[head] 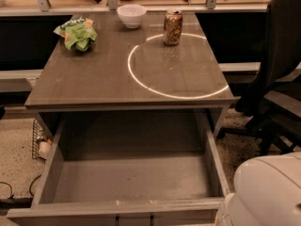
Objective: Close top drawer
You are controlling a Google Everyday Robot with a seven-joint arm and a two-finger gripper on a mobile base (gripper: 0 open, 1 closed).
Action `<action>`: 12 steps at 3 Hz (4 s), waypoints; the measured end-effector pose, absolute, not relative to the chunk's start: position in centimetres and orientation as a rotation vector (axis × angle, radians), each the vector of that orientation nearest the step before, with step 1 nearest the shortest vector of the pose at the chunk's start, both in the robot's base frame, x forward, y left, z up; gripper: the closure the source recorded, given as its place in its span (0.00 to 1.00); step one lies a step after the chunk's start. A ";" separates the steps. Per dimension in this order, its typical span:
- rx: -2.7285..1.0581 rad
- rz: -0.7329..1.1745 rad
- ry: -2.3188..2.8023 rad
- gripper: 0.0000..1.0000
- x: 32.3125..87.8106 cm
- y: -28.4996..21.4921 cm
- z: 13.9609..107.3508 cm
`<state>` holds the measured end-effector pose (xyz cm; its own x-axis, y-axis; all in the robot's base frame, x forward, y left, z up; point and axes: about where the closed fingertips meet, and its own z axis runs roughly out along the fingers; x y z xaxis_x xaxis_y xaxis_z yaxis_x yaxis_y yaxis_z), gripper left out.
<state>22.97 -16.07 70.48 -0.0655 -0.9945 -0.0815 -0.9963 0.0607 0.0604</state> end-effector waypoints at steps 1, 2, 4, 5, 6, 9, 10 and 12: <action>-2.154 0.174 2.273 1.00 23.0 -15.0 68.4; -2.147 0.170 2.260 1.00 24.7 -14.2 66.5; -2.159 0.146 2.215 1.00 28.2 -13.6 65.0; -2.178 0.110 2.176 1.00 31.2 -12.6 64.6; -2.178 0.110 2.176 1.00 31.2 -12.6 64.6; -2.224 0.026 2.045 1.00 42.9 -7.6 65.5; -2.234 0.015 2.026 1.00 45.1 -6.7 65.6; -2.210 0.013 2.033 1.00 49.5 -5.9 65.3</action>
Offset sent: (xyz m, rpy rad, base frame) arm 0.0428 0.0275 -0.0659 0.0233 -0.0141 0.0131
